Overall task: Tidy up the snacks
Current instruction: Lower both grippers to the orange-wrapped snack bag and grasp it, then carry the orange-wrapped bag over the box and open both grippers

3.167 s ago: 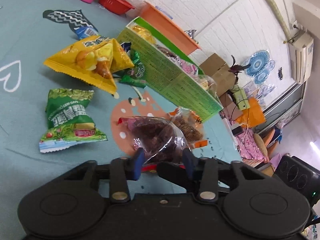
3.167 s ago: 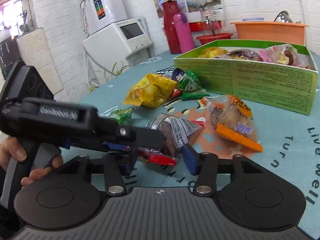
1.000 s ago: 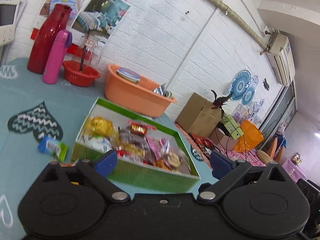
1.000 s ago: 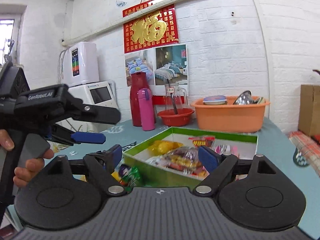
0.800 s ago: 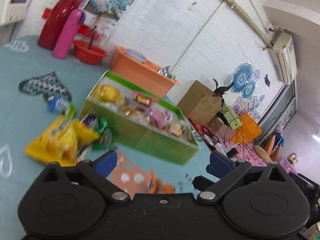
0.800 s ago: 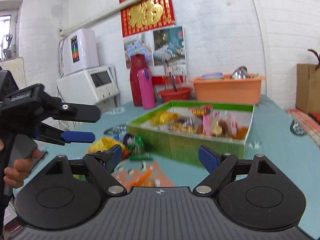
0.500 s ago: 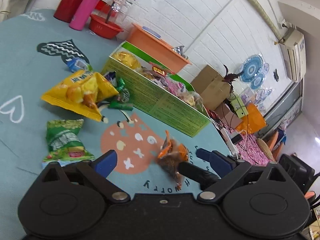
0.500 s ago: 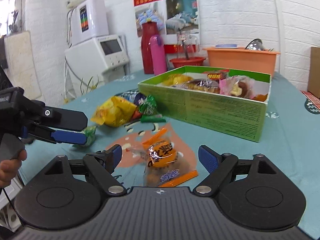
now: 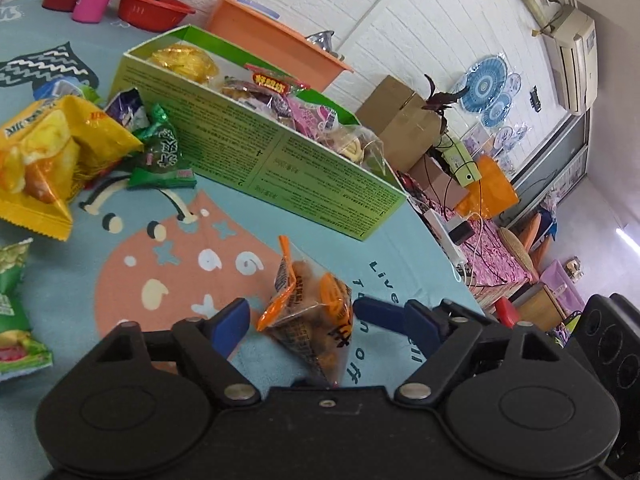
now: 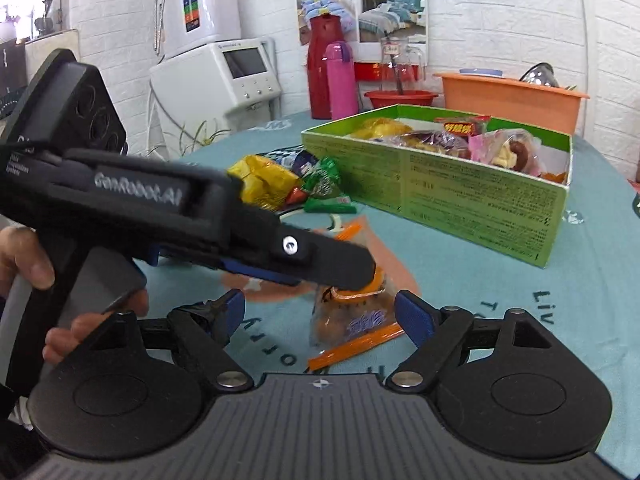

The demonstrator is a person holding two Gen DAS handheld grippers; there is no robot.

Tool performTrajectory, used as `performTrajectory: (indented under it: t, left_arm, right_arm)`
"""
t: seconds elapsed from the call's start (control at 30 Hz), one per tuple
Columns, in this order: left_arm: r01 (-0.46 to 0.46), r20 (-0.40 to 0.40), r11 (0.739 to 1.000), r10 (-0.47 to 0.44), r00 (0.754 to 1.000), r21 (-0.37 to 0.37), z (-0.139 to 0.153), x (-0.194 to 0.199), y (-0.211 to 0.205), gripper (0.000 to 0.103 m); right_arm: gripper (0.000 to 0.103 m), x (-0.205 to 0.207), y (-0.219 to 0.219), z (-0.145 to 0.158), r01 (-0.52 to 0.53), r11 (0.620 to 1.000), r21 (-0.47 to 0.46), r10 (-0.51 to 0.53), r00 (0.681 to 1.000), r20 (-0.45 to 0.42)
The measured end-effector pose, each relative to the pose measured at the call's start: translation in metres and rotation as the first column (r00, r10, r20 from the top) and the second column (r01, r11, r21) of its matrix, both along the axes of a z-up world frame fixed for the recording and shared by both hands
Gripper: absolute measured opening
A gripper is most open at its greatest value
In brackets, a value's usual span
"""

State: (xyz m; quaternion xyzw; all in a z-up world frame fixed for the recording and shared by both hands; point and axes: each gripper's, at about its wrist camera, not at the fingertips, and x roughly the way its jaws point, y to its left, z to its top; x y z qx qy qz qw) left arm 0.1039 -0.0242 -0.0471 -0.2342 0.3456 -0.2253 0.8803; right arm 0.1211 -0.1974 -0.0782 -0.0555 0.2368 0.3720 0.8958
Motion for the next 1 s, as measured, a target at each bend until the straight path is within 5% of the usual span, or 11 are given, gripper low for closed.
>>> performTrajectory:
  t: [0.13, 0.27, 0.7, 1.0]
  left_arm:
    - [0.001, -0.008, 1.0, -0.001, 1.0, -0.015, -0.004, 0.002, 0.002, 0.101]
    - [-0.013, -0.016, 1.0, 0.013, 1.0, 0.006, -0.006, 0.003, 0.005, 0.053]
    - [-0.018, 0.13, 1.0, 0.016, 0.991, 0.014, 0.042, -0.007, 0.008, 0.055]
    - [-0.069, 0.249, 0.997, 0.056, 0.967, 0.046, 0.085, 0.03, 0.026, 0.055]
  right_arm:
    - [0.103, 0.013, 0.006, -0.004, 0.079, 0.995, -0.056, -0.079, 0.997, -0.006]
    - [0.103, 0.013, 0.004, -0.007, 0.093, 0.995, -0.042, -0.094, 0.995, -0.02]
    - [0.1, 0.002, 0.005, 0.025, 0.103, 0.995, 0.002, -0.102, 0.987, 0.126]
    - [0.1, 0.043, 0.027, 0.058, 0.089, 0.993, 0.083, -0.106, 0.967, 0.232]
